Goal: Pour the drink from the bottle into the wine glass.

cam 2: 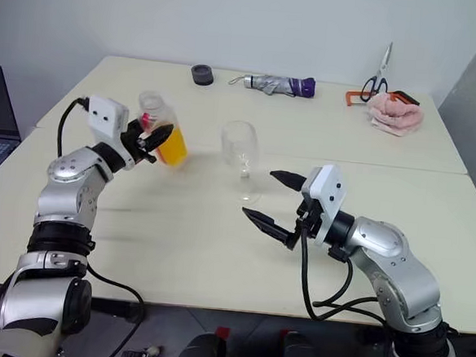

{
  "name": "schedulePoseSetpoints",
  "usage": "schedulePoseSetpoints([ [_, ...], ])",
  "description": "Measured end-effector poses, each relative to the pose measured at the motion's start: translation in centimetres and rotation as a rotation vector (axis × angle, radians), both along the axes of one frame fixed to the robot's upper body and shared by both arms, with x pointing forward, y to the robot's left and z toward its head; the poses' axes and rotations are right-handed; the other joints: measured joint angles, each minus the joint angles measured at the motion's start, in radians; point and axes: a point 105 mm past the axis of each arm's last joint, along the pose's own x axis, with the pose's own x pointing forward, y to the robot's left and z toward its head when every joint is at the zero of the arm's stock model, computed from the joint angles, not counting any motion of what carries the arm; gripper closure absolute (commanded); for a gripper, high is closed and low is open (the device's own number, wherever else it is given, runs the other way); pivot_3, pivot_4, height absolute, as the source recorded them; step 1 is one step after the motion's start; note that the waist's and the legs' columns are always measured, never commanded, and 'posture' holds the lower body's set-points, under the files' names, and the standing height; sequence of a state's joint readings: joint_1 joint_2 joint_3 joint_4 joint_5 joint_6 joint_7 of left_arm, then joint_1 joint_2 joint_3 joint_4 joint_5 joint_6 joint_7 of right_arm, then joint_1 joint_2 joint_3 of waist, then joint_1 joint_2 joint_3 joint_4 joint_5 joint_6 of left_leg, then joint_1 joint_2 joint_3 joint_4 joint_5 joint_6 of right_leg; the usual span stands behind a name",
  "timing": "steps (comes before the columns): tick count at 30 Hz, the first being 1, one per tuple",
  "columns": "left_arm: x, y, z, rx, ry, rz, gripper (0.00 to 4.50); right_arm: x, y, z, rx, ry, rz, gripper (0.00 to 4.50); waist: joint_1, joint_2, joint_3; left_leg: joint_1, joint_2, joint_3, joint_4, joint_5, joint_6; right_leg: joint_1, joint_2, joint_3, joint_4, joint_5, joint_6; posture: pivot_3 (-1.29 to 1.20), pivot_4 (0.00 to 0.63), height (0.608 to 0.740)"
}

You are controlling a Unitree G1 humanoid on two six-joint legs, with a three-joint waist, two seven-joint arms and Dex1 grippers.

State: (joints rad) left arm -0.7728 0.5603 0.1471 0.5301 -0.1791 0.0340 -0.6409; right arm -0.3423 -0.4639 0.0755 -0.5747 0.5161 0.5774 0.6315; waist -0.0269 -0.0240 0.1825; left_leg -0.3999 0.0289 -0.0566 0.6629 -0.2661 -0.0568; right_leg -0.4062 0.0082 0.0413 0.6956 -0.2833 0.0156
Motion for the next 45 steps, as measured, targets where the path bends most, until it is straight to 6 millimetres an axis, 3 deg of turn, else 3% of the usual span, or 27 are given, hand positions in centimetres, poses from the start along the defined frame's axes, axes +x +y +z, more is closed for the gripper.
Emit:
schedulePoseSetpoints([
  [4, 0.1, -2.7, 1.8, 0.146, -0.099, -0.059, 2.81, 0.7, -0.5, 0.4, 0.021, -0.025, -0.075, 0.0, -0.001, 0.0, 0.0, 0.0, 0.0, 0.0, 0.0, 0.0, 0.0, 0.0, 0.0, 0.0, 0.0, 0.0, 0.0, 0.0, 0.15, 0.74],
  [11, 0.0, -6.8, 1.6, 0.315, -0.184, -0.162, 2.81, 1.3, -0.8, 1.1, 0.05, -0.098, -0.163, 0.0, -0.003, 0.0, 0.0, 0.0, 0.0, 0.001, 0.0, 0.0, 0.0, 0.0, 0.0, 0.001, 0.0, 0.0, 0.0, 0.0, 0.15, 0.74],
  [14, 0.0, -7.6, 2.4, 0.359, -0.23, -0.179, 2.81, 1.4, -0.8, 1.1, 0.052, -0.096, -0.166, 0.0, -0.003, 0.0, 0.0, 0.0, 0.0, 0.001, 0.0, 0.0, 0.0, 0.0, 0.001, 0.001, 0.0, 0.0, 0.0, 0.0, 0.15, 0.74],
  [18, 0.2, -7.9, 3.3, 0.412, -0.289, -0.174, 2.81, 1.3, -0.5, 1.1, 0.052, -0.112, -0.156, 0.0, -0.003, 0.0, 0.0, 0.0, 0.0, 0.001, 0.0, 0.0, 0.0, 0.0, 0.001, 0.001, 0.0, 0.0, 0.0, 0.0, 0.15, 0.74],
  [26, 0.6, -7.6, 2.6, 0.523, -0.327, -0.17, 2.81, 1.3, -0.5, 1.0, 0.058, -0.105, -0.162, 0.0, -0.003, 0.0, 0.0, 0.0, 0.0, 0.001, 0.0, 0.0, 0.0, 0.0, 0.001, 0.0, 0.0, 0.0, 0.0, 0.0, 0.15, 0.74],
  [45, 0.7, -7.8, 3.6, 0.751, -0.467, -0.179, 2.81, 1.3, -0.9, 0.4, 0.054, -0.119, -0.164, 0.0, -0.003, 0.0, 0.0, 0.0, 0.0, 0.001, 0.0, 0.0, 0.0, 0.0, 0.001, 0.001, 0.0, 0.0, 0.0, 0.0, 0.15, 0.74],
])
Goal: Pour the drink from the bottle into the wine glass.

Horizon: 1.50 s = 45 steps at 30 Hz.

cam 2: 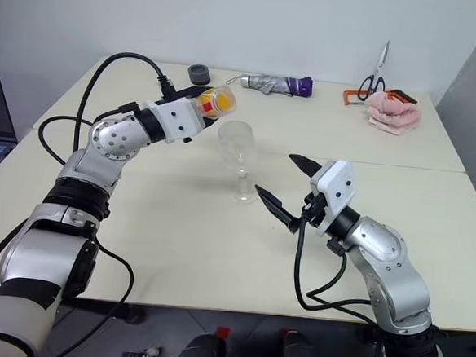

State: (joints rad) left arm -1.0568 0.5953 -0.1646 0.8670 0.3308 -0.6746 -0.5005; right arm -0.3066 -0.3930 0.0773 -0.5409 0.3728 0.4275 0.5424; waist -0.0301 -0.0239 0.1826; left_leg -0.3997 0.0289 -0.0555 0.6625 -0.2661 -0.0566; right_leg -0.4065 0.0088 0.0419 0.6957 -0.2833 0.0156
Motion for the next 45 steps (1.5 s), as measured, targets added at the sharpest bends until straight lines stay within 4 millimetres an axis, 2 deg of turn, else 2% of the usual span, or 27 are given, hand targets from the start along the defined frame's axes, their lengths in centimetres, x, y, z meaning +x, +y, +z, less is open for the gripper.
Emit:
schedulePoseSetpoints([
  [14, -0.3, -0.2, 0.6, 0.145, -0.108, -0.01, 2.81, 0.2, -0.1, -0.3, 0.001, 0.009, -0.003, 0.0, 0.0, 0.0, 0.0, 0.0, 0.0, 0.0, 0.0, 0.0, 0.0, 0.0, 0.0, 0.0, 0.0, 0.0, 0.0, 0.0, 0.15, 0.74],
  [29, -0.4, -0.3, 2.1, 0.206, -0.207, -0.007, 2.81, -0.2, 0.0, -0.3, 0.007, 0.006, 0.04, 0.0, 0.0, 0.0, 0.0, 0.0, 0.0, 0.0, 0.0, 0.0, 0.0, 0.0, 0.0, 0.0, 0.0, 0.0, 0.0, 0.0, 0.15, 0.74],
  [37, -0.4, -0.2, 1.7, 0.241, -0.22, -0.003, 2.81, -0.4, 0.1, -0.3, 0.017, 0.011, 0.061, 0.0, 0.0, 0.0, 0.0, 0.0, 0.0, 0.0, 0.0, 0.0, 0.0, 0.0, 0.0, 0.0, 0.0, 0.0, 0.0, 0.0, 0.15, 0.74],
  [45, -0.2, 0.2, 2.2, 0.27, -0.255, 0.02, 2.81, -0.5, 0.1, -0.3, 0.011, 0.011, 0.068, 0.0, 0.0, 0.0, 0.0, 0.0, 0.0, 0.0, 0.0, 0.0, 0.0, 0.0, 0.0, 0.0, 0.0, 0.0, 0.0, 0.0, 0.15, 0.74],
])
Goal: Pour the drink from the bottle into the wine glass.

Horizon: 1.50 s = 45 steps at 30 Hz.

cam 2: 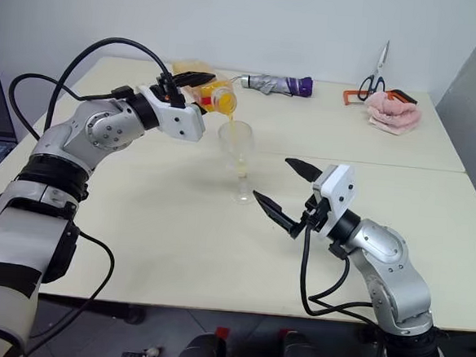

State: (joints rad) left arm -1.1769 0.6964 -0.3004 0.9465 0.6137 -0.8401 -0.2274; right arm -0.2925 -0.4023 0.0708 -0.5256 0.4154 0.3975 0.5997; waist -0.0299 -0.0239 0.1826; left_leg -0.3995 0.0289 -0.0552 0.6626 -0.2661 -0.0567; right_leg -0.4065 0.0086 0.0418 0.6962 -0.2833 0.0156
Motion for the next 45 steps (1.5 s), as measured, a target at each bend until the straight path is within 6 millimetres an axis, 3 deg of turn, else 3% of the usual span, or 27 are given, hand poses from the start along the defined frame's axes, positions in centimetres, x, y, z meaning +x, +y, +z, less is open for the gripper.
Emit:
schedulePoseSetpoints([
  [45, 0.12, 0.04, 0.19, 0.033, -0.036, 0.005, 2.81, 0.3, -0.54, 0.26, 0.028, -0.006, -0.034, 0.0, 0.0, 0.0, 0.0, 0.0, 0.0, 0.0, 0.0, 0.0, 0.0, 0.0, 0.0, 0.0, 0.001, 0.0, 0.0, 0.0, 0.15, 0.74],
])
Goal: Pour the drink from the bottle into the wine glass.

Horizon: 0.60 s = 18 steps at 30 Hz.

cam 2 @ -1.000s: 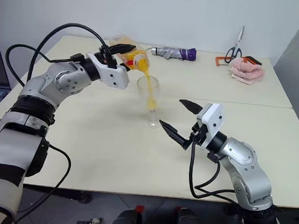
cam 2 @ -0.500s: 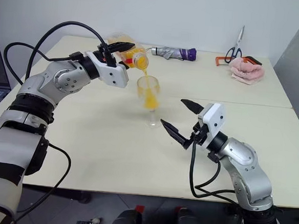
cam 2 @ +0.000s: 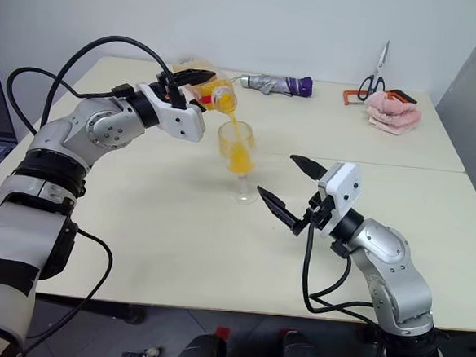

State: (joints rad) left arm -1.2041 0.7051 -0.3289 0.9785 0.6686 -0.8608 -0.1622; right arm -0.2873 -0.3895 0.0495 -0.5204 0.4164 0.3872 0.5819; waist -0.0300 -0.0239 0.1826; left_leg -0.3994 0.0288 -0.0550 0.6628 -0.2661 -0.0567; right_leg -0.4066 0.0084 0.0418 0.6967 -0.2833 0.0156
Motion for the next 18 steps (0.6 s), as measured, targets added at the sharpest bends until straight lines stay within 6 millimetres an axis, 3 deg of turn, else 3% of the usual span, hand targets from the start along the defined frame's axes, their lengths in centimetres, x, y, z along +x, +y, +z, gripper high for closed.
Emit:
schedulePoseSetpoints([
  [18, -0.07, 0.45, 0.26, -0.001, -0.017, 0.009, 2.81, -0.07, 0.02, -0.13, 0.0, 0.005, 0.006, 0.0, 0.0, 0.0, 0.0, 0.0, 0.0, 0.0, 0.0, 0.0, 0.0, 0.0, 0.0, 0.0, 0.0, 0.0, 0.0, 0.0, 0.15, 0.74],
])
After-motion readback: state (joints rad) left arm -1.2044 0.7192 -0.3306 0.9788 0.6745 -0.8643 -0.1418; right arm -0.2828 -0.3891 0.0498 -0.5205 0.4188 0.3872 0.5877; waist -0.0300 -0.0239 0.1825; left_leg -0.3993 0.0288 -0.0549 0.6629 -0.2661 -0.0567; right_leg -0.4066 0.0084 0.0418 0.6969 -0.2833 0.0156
